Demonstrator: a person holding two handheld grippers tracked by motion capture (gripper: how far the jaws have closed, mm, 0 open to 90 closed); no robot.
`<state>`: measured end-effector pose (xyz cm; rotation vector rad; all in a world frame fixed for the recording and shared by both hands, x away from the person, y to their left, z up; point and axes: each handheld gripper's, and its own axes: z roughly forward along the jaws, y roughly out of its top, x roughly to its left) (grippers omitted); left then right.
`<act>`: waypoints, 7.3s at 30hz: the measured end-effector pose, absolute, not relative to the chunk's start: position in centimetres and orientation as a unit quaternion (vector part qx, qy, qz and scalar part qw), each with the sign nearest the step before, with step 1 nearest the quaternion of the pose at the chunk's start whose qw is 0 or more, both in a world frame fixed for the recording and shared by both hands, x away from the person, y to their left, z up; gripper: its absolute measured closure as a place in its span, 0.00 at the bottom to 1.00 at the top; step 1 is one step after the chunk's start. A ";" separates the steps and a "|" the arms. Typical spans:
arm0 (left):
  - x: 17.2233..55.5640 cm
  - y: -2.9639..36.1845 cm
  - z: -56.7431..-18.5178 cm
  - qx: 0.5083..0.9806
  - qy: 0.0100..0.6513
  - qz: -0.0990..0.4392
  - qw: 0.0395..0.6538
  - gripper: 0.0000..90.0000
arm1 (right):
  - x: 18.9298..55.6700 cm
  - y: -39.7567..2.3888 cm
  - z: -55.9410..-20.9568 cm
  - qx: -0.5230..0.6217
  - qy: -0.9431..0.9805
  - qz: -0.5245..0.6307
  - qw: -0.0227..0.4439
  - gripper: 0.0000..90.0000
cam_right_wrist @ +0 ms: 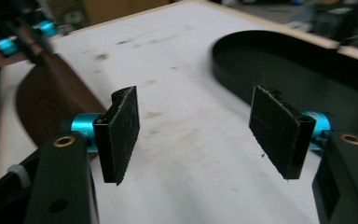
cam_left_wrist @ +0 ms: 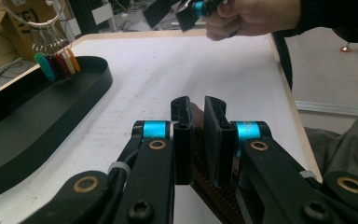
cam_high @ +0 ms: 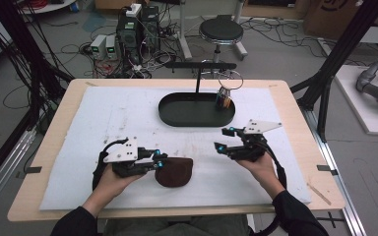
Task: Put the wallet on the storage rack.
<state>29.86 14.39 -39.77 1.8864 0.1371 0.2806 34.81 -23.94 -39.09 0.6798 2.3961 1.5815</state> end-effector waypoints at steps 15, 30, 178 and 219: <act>29.4 14.8 -39.8 0.805 0.011 0.114 0.582 0.91 | 34.8 -16.6 -41.9 0.128 0.867 0.480 -0.052 0.42; 29.8 15.1 -39.8 0.796 0.072 0.091 0.594 0.70 | 34.4 -17.0 -41.2 0.083 0.880 0.463 -0.068 0.78; 47.3 7.2 -39.9 0.739 0.276 0.203 0.580 0.75 | 37.2 -33.8 -37.6 0.417 0.712 0.499 0.264 0.42; 48.7 4.9 -43.8 0.761 0.301 0.202 0.538 0.72 | 37.1 -33.9 -37.7 0.416 0.716 0.495 0.264 0.42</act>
